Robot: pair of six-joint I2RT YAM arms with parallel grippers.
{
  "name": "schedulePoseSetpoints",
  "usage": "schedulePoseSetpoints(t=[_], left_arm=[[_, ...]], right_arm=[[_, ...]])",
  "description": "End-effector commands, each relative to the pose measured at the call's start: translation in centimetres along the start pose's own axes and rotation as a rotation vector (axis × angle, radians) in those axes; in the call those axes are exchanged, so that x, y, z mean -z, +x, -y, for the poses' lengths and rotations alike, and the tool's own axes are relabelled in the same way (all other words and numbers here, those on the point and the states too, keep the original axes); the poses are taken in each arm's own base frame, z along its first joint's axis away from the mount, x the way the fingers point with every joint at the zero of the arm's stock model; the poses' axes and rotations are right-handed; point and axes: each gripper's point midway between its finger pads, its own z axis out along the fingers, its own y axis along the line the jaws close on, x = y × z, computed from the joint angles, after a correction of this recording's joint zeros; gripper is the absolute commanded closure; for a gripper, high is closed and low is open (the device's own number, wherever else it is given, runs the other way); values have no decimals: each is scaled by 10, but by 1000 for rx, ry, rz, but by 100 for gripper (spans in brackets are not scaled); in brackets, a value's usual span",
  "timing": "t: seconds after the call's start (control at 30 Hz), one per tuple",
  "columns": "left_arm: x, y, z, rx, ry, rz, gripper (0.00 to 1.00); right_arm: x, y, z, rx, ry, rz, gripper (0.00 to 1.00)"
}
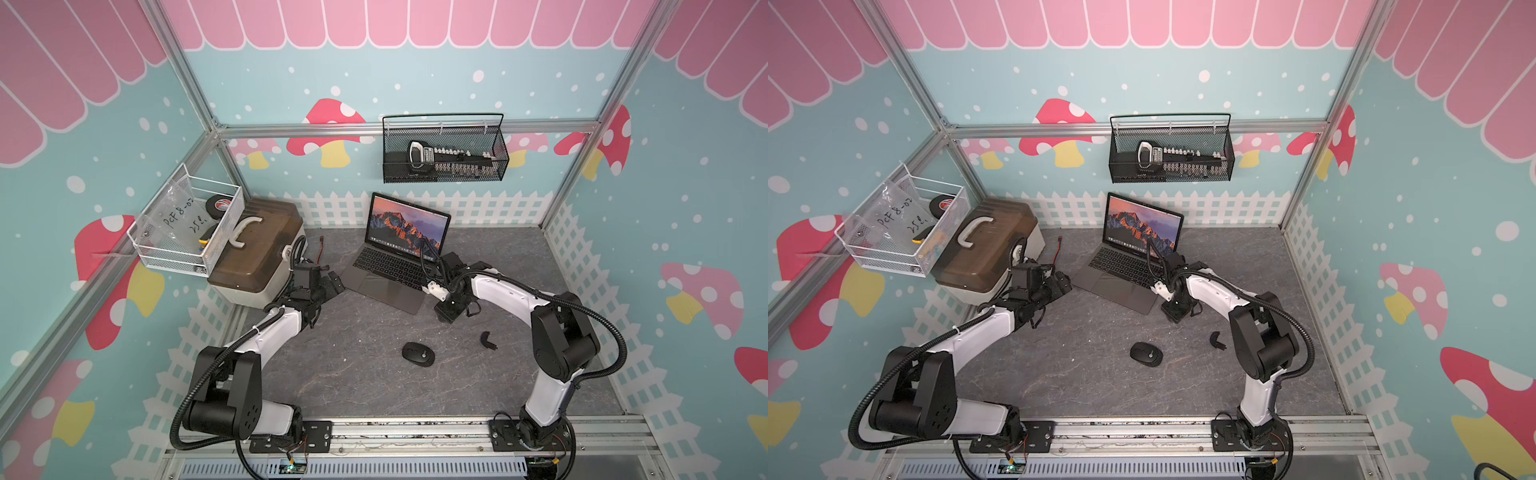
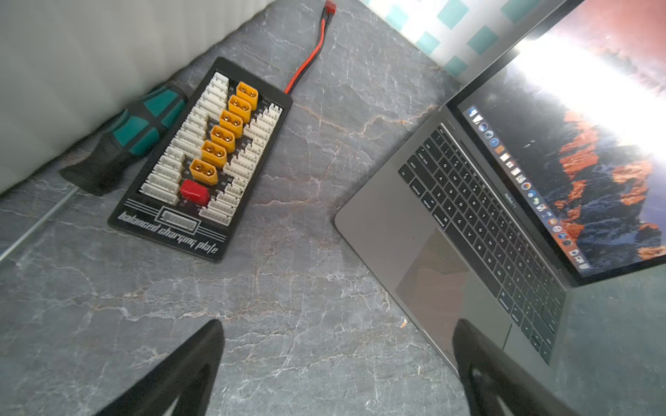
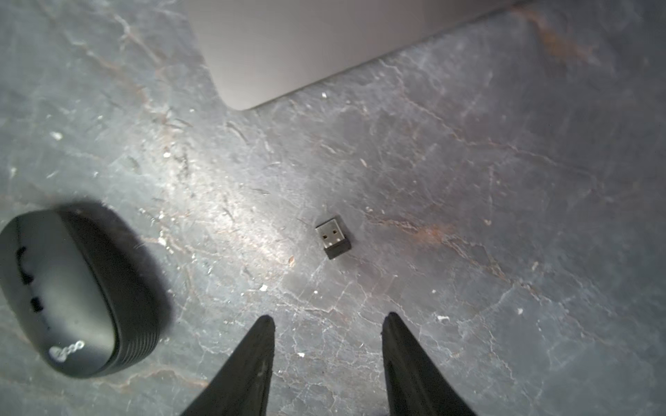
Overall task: Insert the wireless mouse receiver into the laptop
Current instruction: Pick up the USB plug at the center of the board.
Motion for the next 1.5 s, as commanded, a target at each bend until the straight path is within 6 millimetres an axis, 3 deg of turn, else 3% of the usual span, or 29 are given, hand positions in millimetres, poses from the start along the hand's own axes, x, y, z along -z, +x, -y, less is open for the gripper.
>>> schedulePoseSetpoints(t=[0.0, 0.23, 0.43, 0.9, 1.47], left_arm=[[4, -7, 0, 6, 13, 35, 1], [4, -6, -7, 29, -7, 30, 1], [3, -3, -5, 14, 4, 11, 1], [6, -5, -10, -16, -17, 27, 1], [3, -2, -13, -16, -23, 20, 1]], right_arm=[[3, 8, -13, 271, -108, -73, 49], [-7, 5, -16, 455, -175, -99, 55], [-25, 14, -1, 511, -119, -191, 57], [-43, -1, 3, 473, -118, -161, 62], [-61, 9, 0, 400, -134, -188, 71]])
